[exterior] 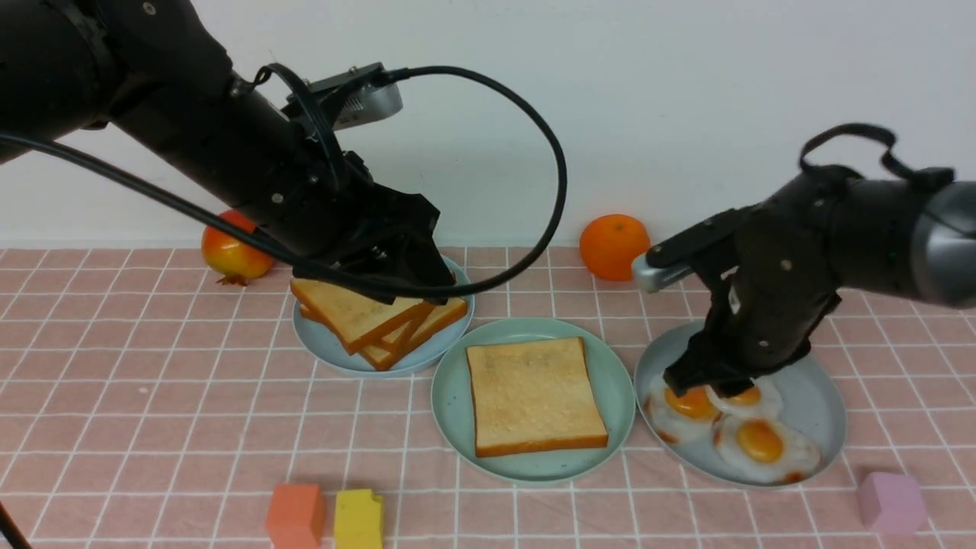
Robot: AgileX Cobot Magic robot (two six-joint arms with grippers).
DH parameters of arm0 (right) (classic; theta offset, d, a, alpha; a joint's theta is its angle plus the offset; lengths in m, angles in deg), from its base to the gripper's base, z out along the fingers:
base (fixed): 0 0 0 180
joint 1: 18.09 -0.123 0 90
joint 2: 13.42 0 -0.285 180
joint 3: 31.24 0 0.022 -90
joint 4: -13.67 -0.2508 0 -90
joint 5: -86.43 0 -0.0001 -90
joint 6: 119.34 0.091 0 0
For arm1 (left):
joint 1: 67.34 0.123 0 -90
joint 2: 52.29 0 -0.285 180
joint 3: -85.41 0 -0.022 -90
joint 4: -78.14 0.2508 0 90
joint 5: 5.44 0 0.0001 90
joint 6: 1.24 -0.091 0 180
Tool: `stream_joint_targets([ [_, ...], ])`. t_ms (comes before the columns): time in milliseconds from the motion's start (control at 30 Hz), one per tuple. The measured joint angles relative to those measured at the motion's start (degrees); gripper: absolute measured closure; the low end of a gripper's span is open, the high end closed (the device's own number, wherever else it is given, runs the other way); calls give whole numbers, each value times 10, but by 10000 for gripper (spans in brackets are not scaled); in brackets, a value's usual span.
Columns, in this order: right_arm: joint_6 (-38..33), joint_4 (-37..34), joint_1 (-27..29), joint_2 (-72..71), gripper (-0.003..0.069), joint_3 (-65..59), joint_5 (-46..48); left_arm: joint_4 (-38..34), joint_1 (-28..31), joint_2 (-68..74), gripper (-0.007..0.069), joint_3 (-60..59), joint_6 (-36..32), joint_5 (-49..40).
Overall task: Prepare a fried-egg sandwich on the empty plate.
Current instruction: Use the right arm to grab a fried egg
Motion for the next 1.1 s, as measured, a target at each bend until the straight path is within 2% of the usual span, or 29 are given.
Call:
stream_joint_targets([
  [200, 8, 1, 0, 29, 410, -4, 8, -1, 0, 0, 170, -1, 0, -5],
  [833, 33, 42, -3, 66, 417, 2, -3, -1, 0, 0, 170, -1, 0, -11],
  [967, 34, 46, -5, 67, 497, 4, -4, -1, 0, 0, 170, -1, 0, -11],
  [1033, 34, 50, -5, 67, 613, 4, -9, -1, 0, 0, 170, -1, 0, -11],
  [1100, 34, 51, -5, 67, 646, 4, -9, -1, 0, 0, 170, -1, 0, -11],
])
